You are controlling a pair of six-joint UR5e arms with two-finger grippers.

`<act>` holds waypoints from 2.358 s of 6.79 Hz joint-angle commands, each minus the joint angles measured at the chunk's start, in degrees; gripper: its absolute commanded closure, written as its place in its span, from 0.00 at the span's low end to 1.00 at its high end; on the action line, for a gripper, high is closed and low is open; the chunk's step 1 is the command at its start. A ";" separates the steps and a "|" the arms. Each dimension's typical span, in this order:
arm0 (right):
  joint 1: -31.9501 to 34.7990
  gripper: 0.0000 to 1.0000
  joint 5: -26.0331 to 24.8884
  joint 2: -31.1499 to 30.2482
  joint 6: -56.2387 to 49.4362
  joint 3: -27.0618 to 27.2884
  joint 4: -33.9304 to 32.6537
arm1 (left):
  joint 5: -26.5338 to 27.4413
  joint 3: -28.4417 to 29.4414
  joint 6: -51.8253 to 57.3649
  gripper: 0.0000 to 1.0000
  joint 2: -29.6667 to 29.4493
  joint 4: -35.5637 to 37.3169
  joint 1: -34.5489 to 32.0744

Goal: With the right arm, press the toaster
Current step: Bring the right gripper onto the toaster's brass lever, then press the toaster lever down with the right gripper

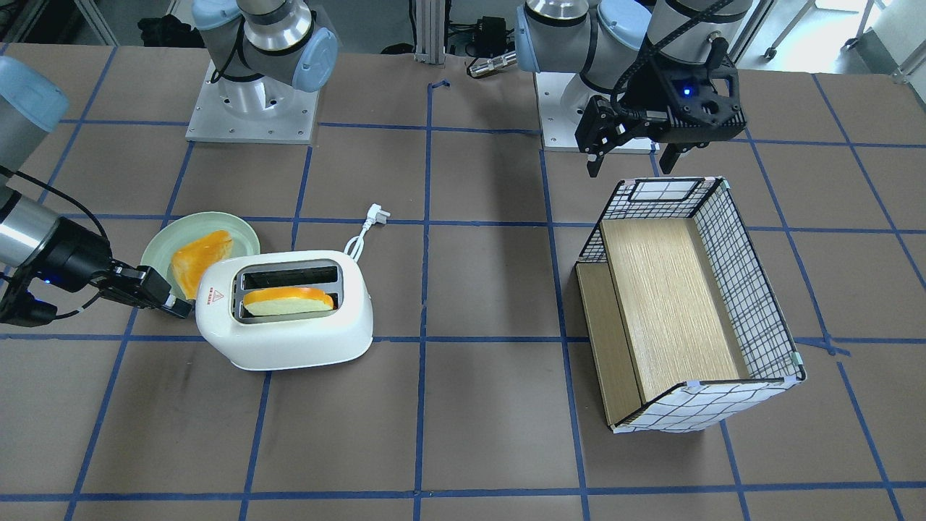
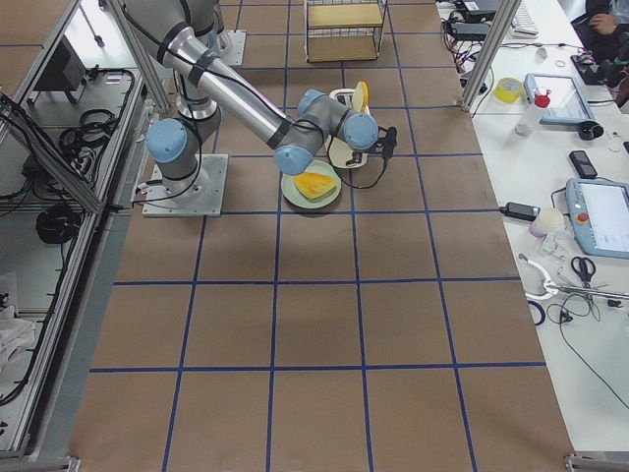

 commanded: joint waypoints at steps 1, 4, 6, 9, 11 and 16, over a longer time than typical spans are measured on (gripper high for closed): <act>0.00 1.00 -0.32 0.75 -0.03 0.28 -0.23 | -0.04 0.00 0.00 0.00 0.00 0.00 0.00; 0.00 1.00 -0.41 2.32 -0.12 0.46 -0.93 | 0.04 0.00 0.00 0.00 0.00 0.00 0.00; 0.00 1.00 -0.50 2.86 -0.12 0.89 -1.55 | 0.05 0.00 0.00 0.00 0.00 0.00 0.00; 0.00 1.00 -0.50 3.82 -0.12 1.77 -2.95 | 0.05 0.00 0.00 0.00 0.00 0.00 0.00; 0.00 1.00 -0.50 4.17 -0.12 1.77 -3.13 | -0.04 0.00 0.00 0.00 0.00 0.00 0.00; 0.00 1.00 -0.50 4.79 -0.12 1.77 -3.30 | 0.05 0.00 0.00 0.00 0.00 0.00 0.00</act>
